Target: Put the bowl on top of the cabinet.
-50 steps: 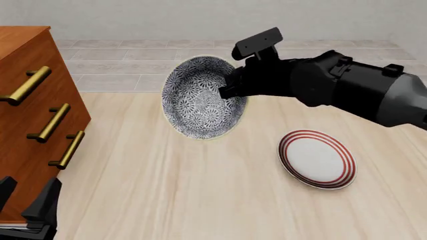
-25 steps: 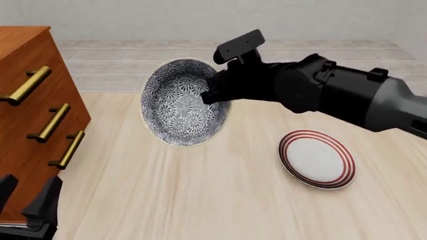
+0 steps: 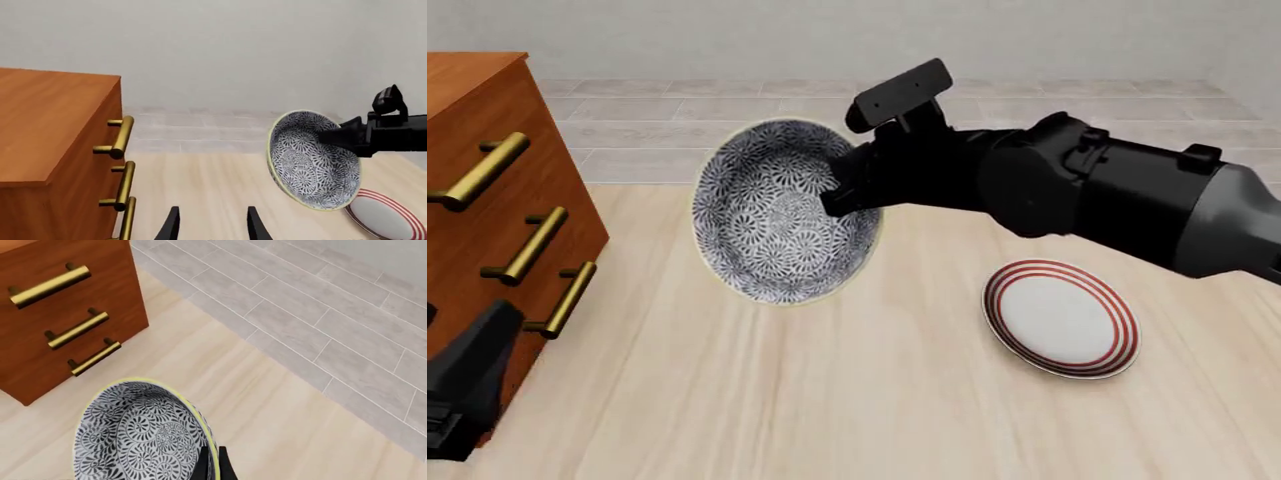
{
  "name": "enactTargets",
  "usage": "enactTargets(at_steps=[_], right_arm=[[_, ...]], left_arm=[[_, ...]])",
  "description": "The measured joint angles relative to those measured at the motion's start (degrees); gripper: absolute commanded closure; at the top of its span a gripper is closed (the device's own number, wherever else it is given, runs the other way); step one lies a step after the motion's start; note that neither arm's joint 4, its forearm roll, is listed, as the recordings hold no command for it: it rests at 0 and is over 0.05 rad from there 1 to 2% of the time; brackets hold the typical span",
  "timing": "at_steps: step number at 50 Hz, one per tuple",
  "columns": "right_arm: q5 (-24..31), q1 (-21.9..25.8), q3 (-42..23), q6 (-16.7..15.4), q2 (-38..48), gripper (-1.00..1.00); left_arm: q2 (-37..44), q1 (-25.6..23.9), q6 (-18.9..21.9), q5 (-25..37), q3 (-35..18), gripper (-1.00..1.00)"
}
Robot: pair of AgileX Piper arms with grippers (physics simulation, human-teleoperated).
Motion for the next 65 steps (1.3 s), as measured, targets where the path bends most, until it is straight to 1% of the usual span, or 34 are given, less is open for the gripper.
enactTargets(at_steps=[12, 21, 36, 49, 65], right_arm=[[0.1, 0.5, 0.3, -0.6, -0.8, 1.0], [0.5, 0.8, 0.0, -0.7, -1.5, 1.0], [1.3, 1.3, -0.5, -1.1, -2.2, 1.0], [1.7, 1.6, -1.0, -1.3, -2.3, 1.0], [1.7, 2.1, -0.8, -1.4, -2.2, 1.0]], left_arm=[[9.4, -3.2, -1.0, 1.9, -5.3, -1.0], [14.7, -5.6, -2.6, 1.3, -7.3, -1.0], [24.0, -9.3, -5.0, -6.1, -5.9, -1.0], [31.1, -12.0, -6.3, -12.0, -6.4, -1.0], [35.9, -14.6, -8.4, -16.6, -7.5, -1.0]])
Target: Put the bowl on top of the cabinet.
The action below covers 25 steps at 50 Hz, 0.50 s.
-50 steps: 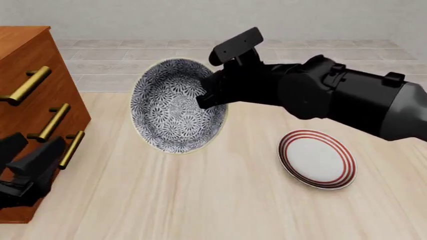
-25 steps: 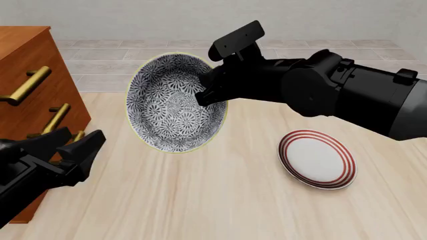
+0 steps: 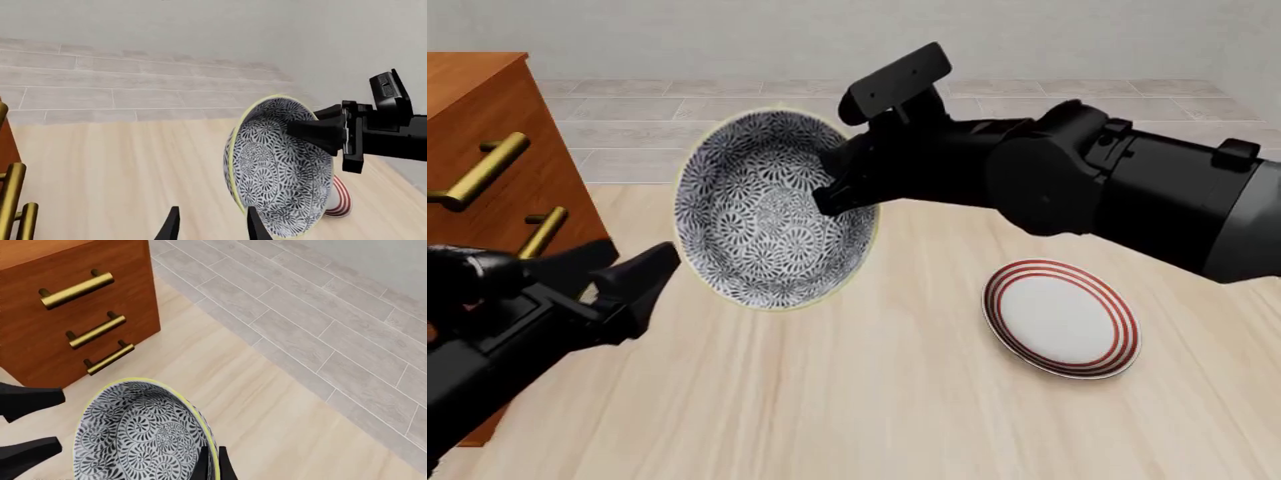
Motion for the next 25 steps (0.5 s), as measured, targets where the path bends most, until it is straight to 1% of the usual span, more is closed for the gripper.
enactTargets(at_steps=[25], right_arm=[[-0.6, 0.7, 1.1, 0.1, 0.0, 1.0]], left_arm=[[4.0, -3.4, -2.0, -3.9, -1.1, -1.0]])
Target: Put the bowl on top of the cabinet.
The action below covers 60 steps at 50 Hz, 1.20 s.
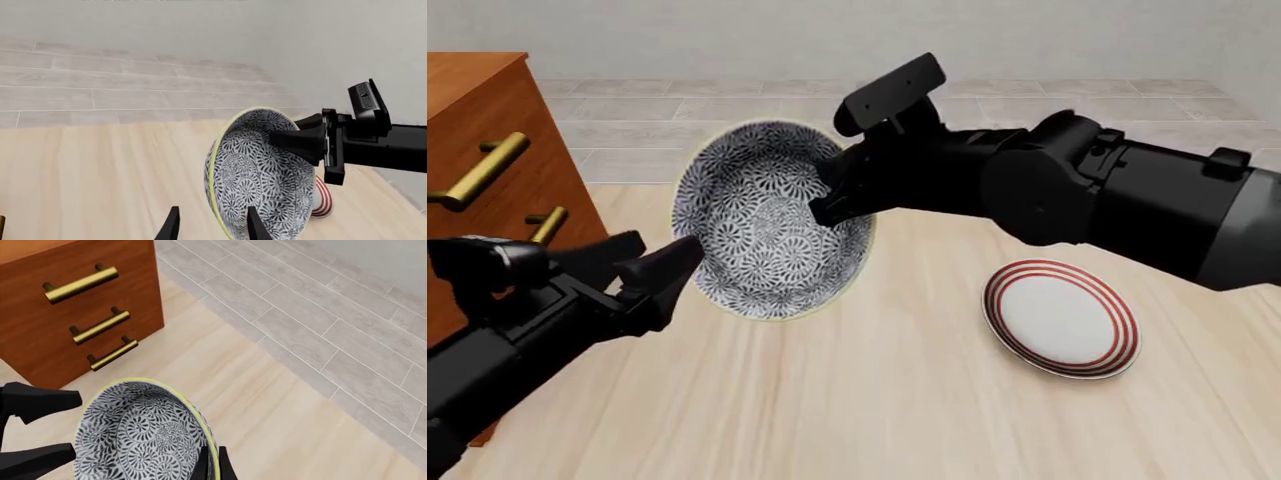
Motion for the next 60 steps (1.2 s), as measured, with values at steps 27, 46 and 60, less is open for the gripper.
enactTargets(at_steps=[27, 46, 60], right_arm=[[-0.6, 0.2, 0.8, 0.5, -0.4, 1.0], [-0.9, 0.3, 1.2, 0.7, -0.2, 1.0], [-0.7, 0.6, 1.0, 0.0, 0.1, 1.0]], left_arm=[[6.8, -1.2, -1.1, -5.6, -0.7, -1.0], [12.7, -1.3, -2.1, -10.5, 0.4, -1.0], [14.9, -2.0, -2.9, -12.3, 0.3, 1.0]])
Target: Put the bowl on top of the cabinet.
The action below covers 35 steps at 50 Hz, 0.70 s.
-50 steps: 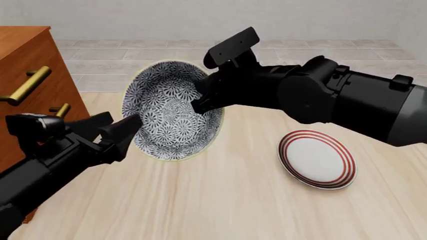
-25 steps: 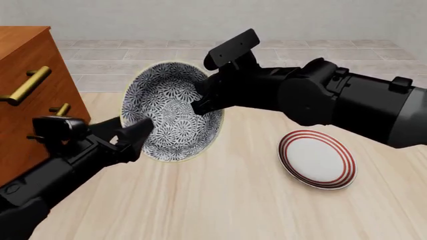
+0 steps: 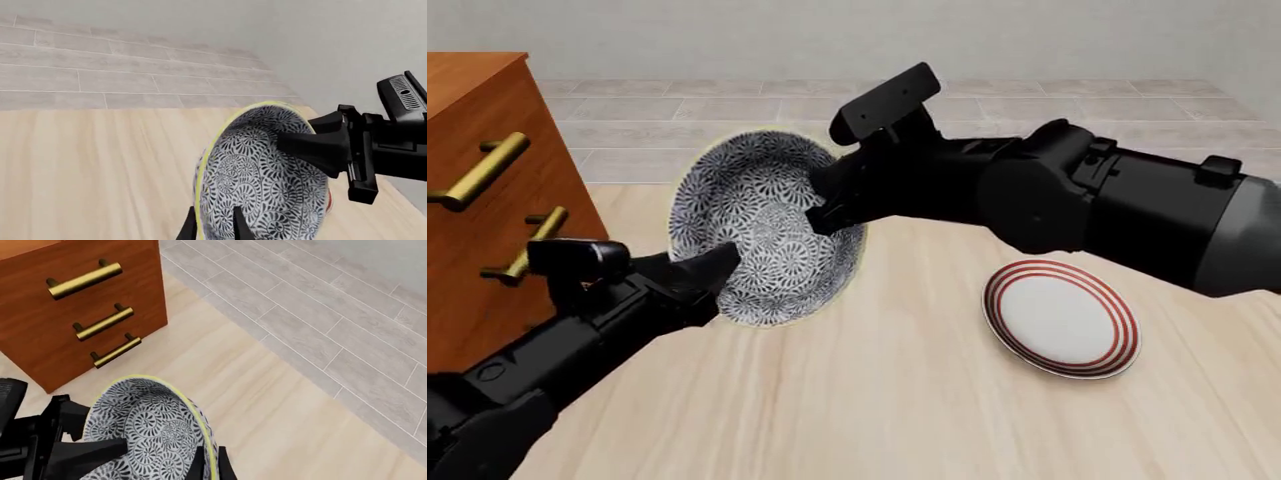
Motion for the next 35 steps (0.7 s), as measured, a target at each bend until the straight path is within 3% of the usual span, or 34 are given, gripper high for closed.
enactTargets(at_steps=[20, 21, 35], right_arm=[[0.2, 0.5, -0.1, -1.3, -0.3, 1.0], [0.2, 0.6, -0.1, -1.3, -0.3, -1.0], [0.4, 0.7, -0.1, 0.0, -0.8, -1.0]], left_arm=[[-0.3, 2.0, -0.5, 0.3, 0.0, 1.0], [-0.4, 2.0, -0.5, 0.3, 0.0, 1.0], [-0.6, 2.5, 0.1, 0.4, 0.4, 1.0]])
